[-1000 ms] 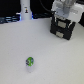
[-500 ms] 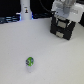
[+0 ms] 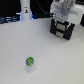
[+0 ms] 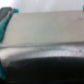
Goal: Open the kcup holder, insert the kcup into the holder, and close the kcup holder
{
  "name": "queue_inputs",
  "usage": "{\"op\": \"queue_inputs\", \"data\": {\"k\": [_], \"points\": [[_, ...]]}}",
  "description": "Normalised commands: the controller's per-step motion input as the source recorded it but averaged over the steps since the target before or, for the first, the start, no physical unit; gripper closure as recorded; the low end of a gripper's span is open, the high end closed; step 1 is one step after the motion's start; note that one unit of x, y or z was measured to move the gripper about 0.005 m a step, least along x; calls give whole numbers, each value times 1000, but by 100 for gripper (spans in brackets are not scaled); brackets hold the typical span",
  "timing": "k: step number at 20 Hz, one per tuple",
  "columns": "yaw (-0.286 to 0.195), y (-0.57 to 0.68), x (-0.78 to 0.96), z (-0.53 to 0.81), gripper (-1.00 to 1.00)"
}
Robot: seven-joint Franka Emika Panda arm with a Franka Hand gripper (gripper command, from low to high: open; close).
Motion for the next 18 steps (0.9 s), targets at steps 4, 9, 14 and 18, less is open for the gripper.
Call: {"op": "queue_inputs", "data": {"k": [4,9,14,18], "points": [[-55,-285,978,166,100],[-48,-256,965,186,100],[-66,-277,962,216,100],[-73,-299,934,201,100]]}}
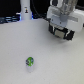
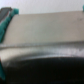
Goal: Open the kcup holder, insert the kcup into the holder, and close the kcup holder
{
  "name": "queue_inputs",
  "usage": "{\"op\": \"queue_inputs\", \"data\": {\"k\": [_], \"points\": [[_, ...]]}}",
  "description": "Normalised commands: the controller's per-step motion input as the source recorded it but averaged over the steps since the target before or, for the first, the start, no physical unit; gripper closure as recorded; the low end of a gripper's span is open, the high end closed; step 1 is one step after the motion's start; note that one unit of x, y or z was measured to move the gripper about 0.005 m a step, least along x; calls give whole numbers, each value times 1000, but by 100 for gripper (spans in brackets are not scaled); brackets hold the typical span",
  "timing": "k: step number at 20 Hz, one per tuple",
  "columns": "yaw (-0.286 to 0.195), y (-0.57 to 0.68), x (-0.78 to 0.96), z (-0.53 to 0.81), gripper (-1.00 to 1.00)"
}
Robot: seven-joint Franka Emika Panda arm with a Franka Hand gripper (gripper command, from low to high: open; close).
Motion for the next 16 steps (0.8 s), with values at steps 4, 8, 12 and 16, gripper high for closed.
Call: {"op": "queue_inputs", "data": {"k": [4,8,12,16], "points": [[-73,-320,892,200,100],[-72,-365,853,181,100],[-73,-386,857,199,100],[-73,-394,845,189,100]]}}
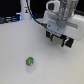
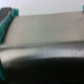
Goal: Open the kcup holder, insert the kcup into the holder, and close the kcup holder
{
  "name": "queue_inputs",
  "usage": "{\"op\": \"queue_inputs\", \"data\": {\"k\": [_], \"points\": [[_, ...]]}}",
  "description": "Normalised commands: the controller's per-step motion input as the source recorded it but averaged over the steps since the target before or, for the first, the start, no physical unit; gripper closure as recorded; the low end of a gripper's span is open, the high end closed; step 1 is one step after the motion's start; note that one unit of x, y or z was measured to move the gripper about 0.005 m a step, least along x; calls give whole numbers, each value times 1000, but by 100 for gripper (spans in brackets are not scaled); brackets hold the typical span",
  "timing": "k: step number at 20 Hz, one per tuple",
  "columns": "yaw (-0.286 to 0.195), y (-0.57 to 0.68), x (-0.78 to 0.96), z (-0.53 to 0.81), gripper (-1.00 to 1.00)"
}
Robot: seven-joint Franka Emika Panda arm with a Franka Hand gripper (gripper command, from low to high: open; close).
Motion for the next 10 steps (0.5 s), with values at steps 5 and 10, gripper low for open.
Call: {"op": "queue_inputs", "data": {"k": [5,10], "points": [[-112,-202,416,194,-100],[-120,-280,359,224,-100]]}}
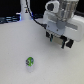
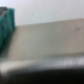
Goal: Open the kcup holder, insert the kcup into the holder, and close the kcup holder
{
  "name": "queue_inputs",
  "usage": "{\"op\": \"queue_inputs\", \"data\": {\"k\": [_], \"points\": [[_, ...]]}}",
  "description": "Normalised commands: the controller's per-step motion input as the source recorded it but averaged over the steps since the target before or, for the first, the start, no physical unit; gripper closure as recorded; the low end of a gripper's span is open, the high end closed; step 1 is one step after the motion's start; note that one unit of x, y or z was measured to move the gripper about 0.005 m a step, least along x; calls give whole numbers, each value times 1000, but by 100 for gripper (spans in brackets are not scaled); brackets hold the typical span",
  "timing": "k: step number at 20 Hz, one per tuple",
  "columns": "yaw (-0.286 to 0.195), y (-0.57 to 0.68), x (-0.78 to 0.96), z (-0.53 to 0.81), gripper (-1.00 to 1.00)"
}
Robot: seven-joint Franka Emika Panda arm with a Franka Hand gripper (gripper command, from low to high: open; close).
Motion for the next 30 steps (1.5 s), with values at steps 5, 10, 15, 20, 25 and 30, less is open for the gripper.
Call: {"op": "queue_inputs", "data": {"k": [5,10,15,20,25,30], "points": [[-140,-536,363,254,-100],[-164,-709,287,168,-100],[-174,-752,274,81,-100],[-189,-702,259,29,-100],[-165,-484,444,7,-100],[-138,-277,539,-36,-100]]}}
